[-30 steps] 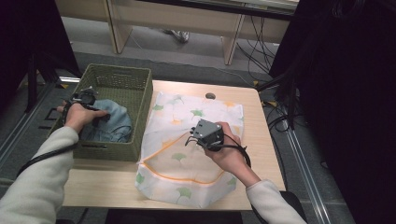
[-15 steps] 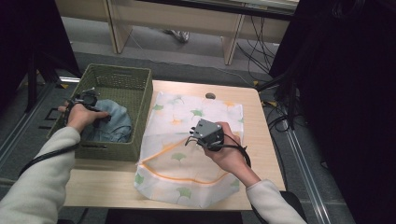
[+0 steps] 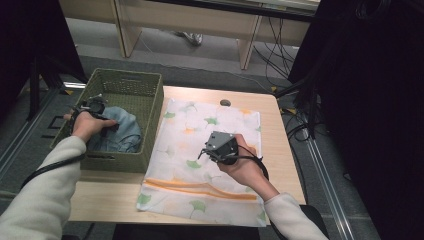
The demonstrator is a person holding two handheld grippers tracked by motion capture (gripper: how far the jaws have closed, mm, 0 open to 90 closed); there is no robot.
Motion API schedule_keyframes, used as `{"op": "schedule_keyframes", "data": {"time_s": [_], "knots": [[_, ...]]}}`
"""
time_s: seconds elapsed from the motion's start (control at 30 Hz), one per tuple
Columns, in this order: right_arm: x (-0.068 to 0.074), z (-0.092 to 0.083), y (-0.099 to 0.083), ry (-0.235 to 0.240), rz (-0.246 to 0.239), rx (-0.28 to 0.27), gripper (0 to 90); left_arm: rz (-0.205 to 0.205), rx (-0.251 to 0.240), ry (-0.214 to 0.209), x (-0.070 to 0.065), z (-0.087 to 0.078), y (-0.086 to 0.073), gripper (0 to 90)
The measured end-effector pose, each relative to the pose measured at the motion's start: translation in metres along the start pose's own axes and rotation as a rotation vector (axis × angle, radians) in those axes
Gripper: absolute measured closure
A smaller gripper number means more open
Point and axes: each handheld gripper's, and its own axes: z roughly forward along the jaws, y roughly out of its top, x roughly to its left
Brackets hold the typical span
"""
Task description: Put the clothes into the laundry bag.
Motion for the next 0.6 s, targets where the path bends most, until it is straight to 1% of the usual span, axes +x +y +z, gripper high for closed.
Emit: {"op": "schedule_keyframes", "data": {"time_s": [0.07,0.1,0.13,0.17,0.2,0.23,0.27,0.3,0.33,0.37,0.4,0.43,0.5,0.6], "knots": [[0.006,0.009,-0.011,0.057,-0.001,0.050,68.8,0.000,-0.001,-0.002,0.000,0.000,0.000,6.2],[0.006,0.009,-0.011,0.057,-0.001,0.050,68.8,-0.001,-0.002,-0.003,0.000,0.000,0.000,6.2],[0.011,0.015,-0.017,0.093,0.004,0.077,66.2,-0.001,-0.002,-0.003,0.000,0.000,0.000,6.5],[0.011,0.015,-0.017,0.093,0.004,0.077,66.2,0.000,-0.002,-0.004,0.000,0.000,0.000,6.5],[0.013,0.017,-0.020,0.112,0.006,0.094,63.4,0.001,-0.002,-0.003,0.000,0.000,0.000,6.6],[0.018,0.023,-0.023,0.153,-0.008,0.126,61.1,0.002,-0.005,-0.002,-0.001,0.000,0.000,6.9],[0.021,0.026,-0.025,0.167,-0.010,0.139,59.4,0.002,-0.005,-0.002,-0.001,0.000,0.000,7.0],[0.021,0.026,-0.025,0.167,-0.010,0.139,59.4,0.005,-0.006,-0.001,-0.001,0.000,0.000,7.0],[0.023,0.029,-0.027,0.189,-0.028,0.157,57.2,0.006,-0.006,0.000,-0.001,0.000,0.000,7.1],[0.028,0.034,-0.030,0.216,-0.041,0.182,55.1,0.005,-0.007,-0.002,-0.001,0.000,0.000,7.3],[0.028,0.034,-0.030,0.216,-0.041,0.182,55.1,0.005,-0.007,-0.002,-0.001,0.000,0.000,7.3],[0.032,0.038,-0.033,0.234,-0.047,0.202,53.1,0.005,-0.007,-0.002,-0.001,0.000,0.000,7.4],[0.035,0.040,-0.034,0.253,-0.045,0.213,49.8,0.006,-0.008,0.000,-0.001,0.000,0.000,7.5],[0.038,0.042,-0.036,0.258,-0.056,0.229,47.7,0.008,-0.007,0.001,-0.001,0.000,0.000,7.6]]}}
